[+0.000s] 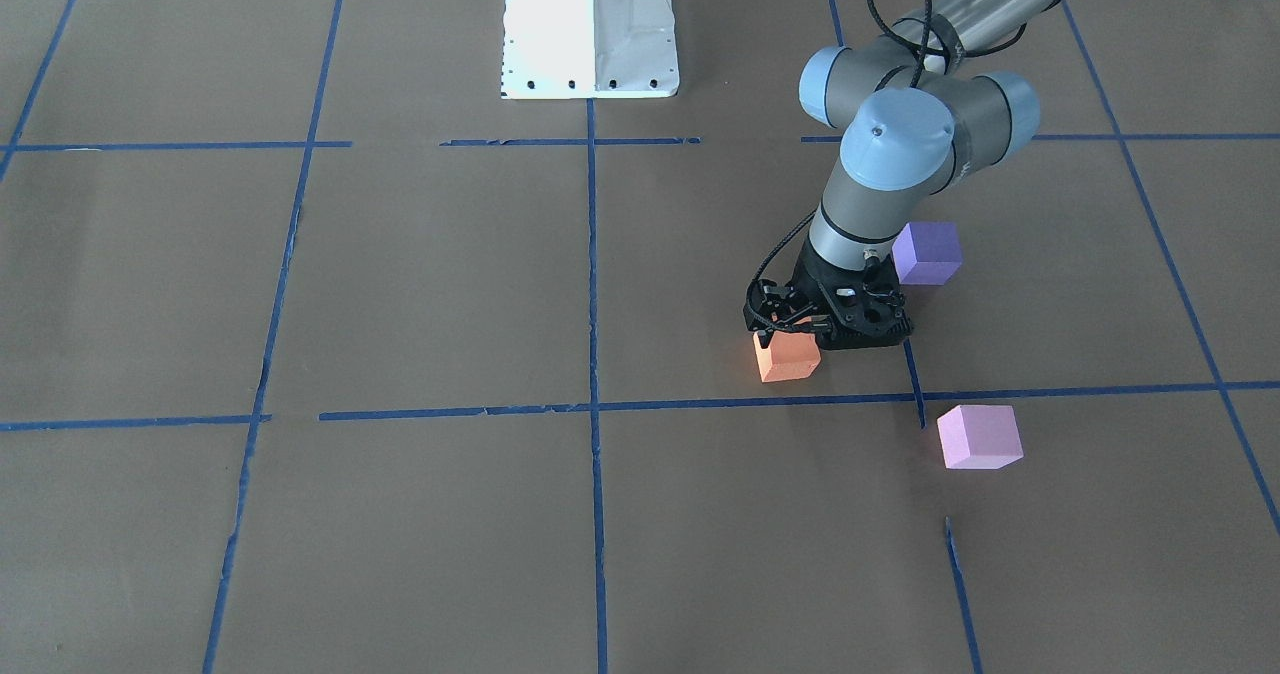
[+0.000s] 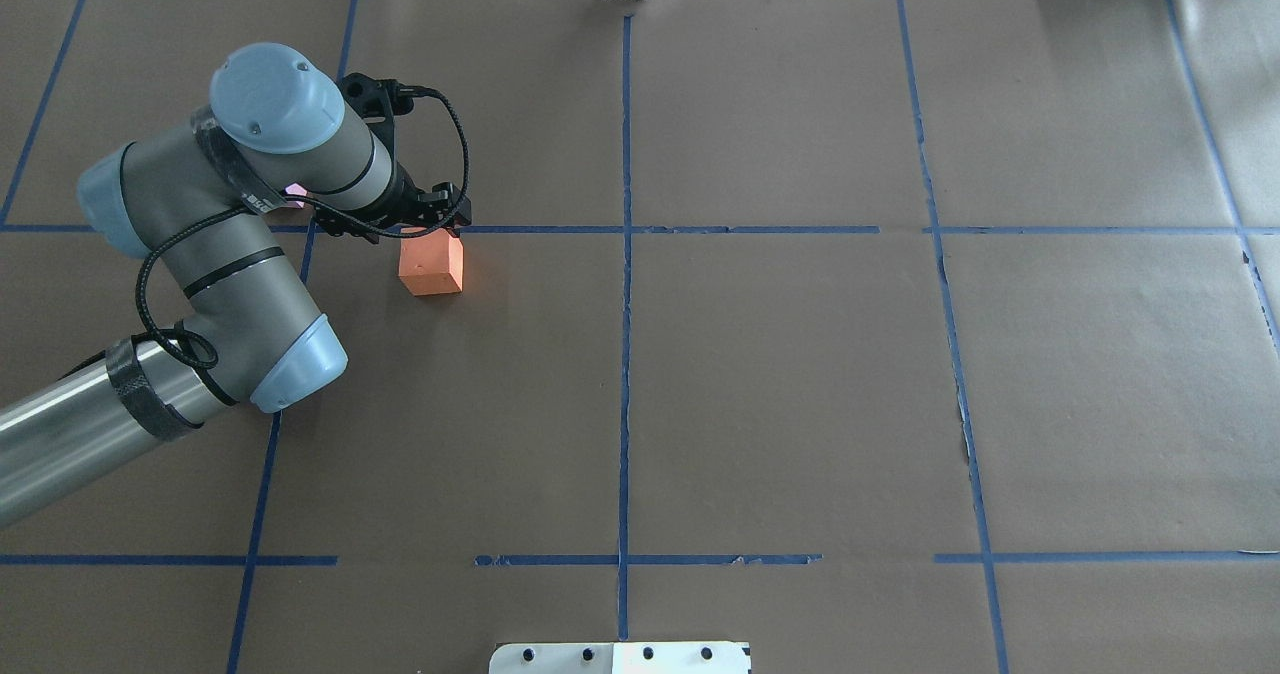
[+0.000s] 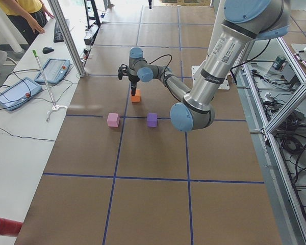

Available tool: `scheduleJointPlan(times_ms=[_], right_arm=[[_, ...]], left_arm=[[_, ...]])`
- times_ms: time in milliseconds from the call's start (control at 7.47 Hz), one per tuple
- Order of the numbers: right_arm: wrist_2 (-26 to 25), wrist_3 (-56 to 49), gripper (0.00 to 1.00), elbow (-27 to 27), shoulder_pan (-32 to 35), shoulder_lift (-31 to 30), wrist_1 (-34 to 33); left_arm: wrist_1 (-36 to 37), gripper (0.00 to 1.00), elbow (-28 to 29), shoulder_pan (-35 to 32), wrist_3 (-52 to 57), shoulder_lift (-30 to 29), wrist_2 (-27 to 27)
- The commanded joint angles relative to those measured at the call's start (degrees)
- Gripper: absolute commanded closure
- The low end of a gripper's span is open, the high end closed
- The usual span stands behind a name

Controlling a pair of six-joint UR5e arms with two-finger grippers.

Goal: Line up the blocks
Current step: 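Reach the left gripper over the orange cube and lower onto it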

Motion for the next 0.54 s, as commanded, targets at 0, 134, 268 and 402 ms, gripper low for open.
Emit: scheduleJointPlan(times_ms=[0,134,268,402], right_arm=[[0.0,0.0,0.0,0.0,0.0,0.0,0.05],[0.0,0.0,0.0,0.0,0.0,0.0,0.05],[0.0,0.0,0.0,0.0,0.0,0.0,0.05],[0.0,0.0,0.0,0.0,0.0,0.0,0.05]], left_arm=[[-1.3,0.0,0.86,0.95,-3.54,-0.16,0.32],[-1.84,0.0,1.99,1.04,-3.63,-0.25,0.32],[-2.97,0.0,3.83,1.83,-3.55,-0.51,0.4],[-4.64,0.01,5.07,2.09,-3.64,-0.69,0.41]])
